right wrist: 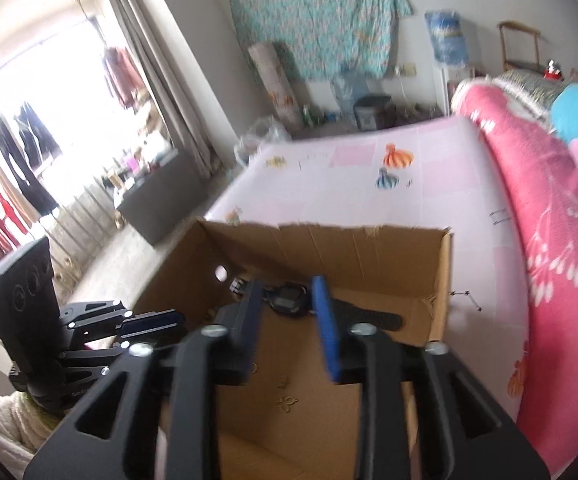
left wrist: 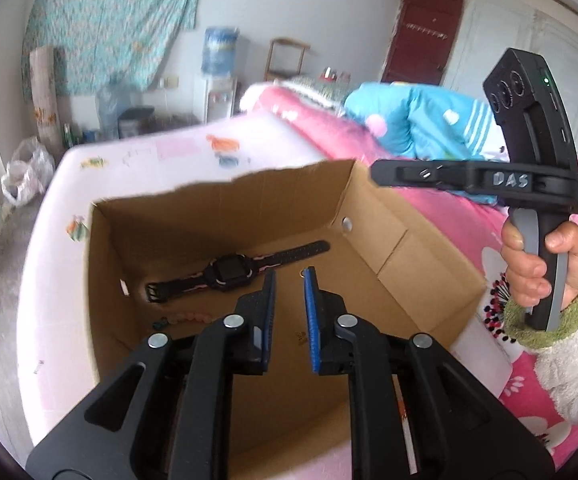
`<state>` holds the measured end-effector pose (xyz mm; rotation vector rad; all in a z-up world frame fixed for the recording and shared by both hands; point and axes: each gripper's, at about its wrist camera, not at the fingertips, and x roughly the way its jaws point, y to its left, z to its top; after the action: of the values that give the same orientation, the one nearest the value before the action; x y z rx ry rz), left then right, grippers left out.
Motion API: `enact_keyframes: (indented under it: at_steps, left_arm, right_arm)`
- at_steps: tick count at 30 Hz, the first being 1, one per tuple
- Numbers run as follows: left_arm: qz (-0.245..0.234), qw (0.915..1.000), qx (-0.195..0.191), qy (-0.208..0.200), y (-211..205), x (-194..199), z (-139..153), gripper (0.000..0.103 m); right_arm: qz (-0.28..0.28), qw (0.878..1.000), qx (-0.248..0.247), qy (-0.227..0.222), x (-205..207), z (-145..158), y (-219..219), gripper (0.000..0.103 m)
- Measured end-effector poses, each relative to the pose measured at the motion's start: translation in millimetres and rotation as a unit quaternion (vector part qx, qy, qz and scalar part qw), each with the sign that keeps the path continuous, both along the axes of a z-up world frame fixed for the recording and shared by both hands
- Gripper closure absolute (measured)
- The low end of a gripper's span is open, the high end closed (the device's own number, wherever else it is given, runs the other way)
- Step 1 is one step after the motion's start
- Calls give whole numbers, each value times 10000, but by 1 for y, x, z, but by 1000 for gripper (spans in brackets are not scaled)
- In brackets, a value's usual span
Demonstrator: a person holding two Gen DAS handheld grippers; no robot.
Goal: Organize jewelry
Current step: 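Withdraw the left gripper from the box to the silver spring charm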
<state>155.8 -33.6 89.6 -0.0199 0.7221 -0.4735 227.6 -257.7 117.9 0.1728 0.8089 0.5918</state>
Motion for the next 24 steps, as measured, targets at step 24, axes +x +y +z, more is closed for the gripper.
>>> enact_keyframes:
  at_steps: [24]
  left_arm:
    - [-544, 9928, 208, 1043, -24, -105, -97, 77]
  right_arm:
    - [-968, 9895, -473, 964, -178, -107, 1, 73]
